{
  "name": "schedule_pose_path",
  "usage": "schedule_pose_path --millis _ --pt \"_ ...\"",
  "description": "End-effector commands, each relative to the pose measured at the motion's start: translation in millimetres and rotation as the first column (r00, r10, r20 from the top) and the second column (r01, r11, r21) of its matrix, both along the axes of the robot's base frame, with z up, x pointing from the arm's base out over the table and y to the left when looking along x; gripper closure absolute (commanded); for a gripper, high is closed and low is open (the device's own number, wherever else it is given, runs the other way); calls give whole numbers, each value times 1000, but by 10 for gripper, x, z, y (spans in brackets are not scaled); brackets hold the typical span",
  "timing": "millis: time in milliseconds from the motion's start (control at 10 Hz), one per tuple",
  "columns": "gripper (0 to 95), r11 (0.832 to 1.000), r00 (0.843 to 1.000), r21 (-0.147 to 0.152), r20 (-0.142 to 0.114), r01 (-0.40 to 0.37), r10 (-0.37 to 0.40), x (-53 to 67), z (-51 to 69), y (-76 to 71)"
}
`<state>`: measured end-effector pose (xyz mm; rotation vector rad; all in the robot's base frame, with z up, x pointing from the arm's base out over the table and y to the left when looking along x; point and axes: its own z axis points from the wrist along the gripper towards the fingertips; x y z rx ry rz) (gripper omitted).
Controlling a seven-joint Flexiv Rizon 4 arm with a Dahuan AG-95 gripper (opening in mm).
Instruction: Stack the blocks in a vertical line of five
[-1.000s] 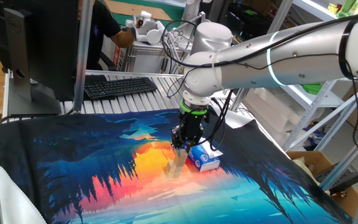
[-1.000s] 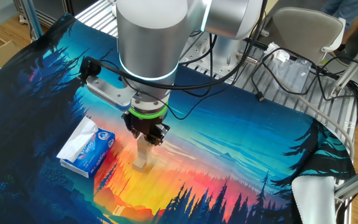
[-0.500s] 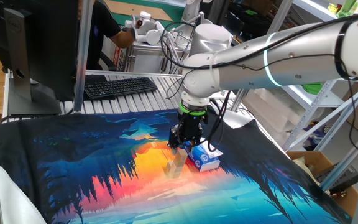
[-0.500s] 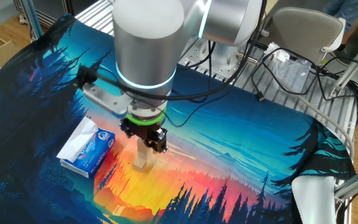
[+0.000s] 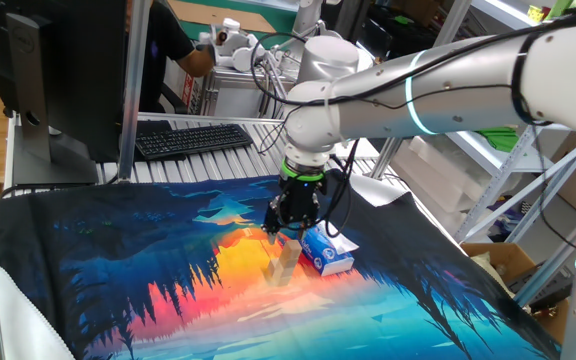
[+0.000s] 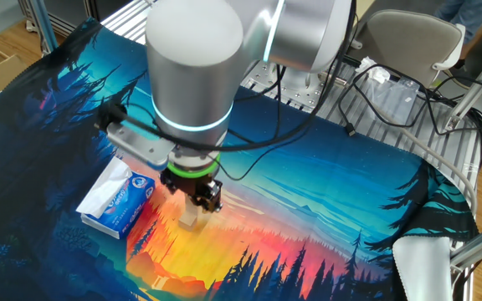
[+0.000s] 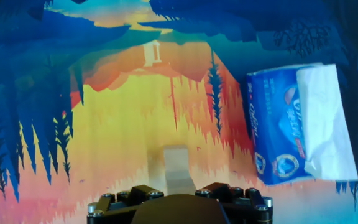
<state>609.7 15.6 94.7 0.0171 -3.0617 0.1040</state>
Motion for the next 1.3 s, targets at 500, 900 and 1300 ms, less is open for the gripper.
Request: schedule_pose_path --millis 500,900,1300 --pt "380 1000 1000 0 2 -7 7 102 -117 24" --pt "380 1000 1000 3 2 -19 19 140 -246 44" --pt "380 999 999 5 0 -39 39 184 -318 7"
